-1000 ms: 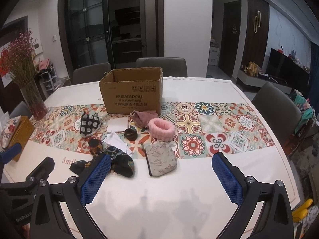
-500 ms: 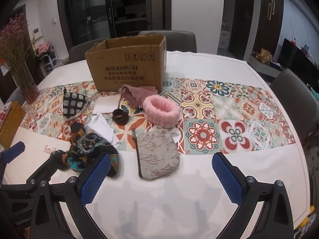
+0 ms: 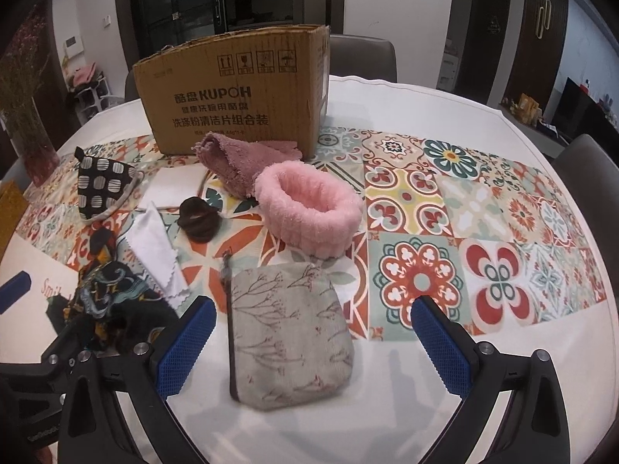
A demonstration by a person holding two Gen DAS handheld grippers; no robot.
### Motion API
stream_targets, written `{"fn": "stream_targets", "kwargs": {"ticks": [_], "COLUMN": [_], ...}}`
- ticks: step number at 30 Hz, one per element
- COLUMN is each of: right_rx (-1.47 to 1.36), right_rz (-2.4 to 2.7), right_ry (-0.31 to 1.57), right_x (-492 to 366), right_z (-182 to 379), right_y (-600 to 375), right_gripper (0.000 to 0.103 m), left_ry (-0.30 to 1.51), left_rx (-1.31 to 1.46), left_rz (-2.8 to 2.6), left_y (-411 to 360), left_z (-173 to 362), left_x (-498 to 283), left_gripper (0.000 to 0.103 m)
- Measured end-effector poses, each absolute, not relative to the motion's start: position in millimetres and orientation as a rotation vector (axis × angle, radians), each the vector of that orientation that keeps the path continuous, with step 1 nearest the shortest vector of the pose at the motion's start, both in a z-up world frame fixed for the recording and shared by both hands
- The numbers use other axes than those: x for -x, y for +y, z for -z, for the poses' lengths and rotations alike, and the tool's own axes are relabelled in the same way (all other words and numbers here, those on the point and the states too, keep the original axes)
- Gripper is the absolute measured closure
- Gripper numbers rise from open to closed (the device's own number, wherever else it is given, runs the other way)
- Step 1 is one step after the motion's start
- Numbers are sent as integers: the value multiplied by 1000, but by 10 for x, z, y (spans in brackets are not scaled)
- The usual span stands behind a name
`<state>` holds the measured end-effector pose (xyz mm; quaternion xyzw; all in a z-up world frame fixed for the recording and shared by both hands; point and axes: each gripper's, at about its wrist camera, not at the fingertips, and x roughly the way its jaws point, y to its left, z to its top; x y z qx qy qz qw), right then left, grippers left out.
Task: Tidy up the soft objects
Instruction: 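Grasp the grey floral pouch with the right tool while the left tool grasps the dark scarf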
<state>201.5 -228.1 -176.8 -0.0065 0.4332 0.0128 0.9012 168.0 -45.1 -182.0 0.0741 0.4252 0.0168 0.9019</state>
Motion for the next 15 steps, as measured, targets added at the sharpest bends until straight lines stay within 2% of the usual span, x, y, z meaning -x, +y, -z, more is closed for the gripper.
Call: {"fn": "stream_targets", "kwargs": {"ticks": [9,13,15], "right_rx": [14,15,8], "right_rz": [-33,-40,-48], "right_ry": [922,936,946], "right_x": [-2193,-2213,-2219], "right_z": [2038,2119,2158], "right_y": [-2279,-2272,-2273], "right_gripper": [5,14,18], "left_ry": [924,934,940], "left_rx": [-144,-138,-135], "left_rz": [-36,-28,-20], "left_y": [-434,-431,-434], "left_z": [2111,2169,2189], "left_x": [-1829,-1847,-1856], "left_gripper": [2,5,11]}}
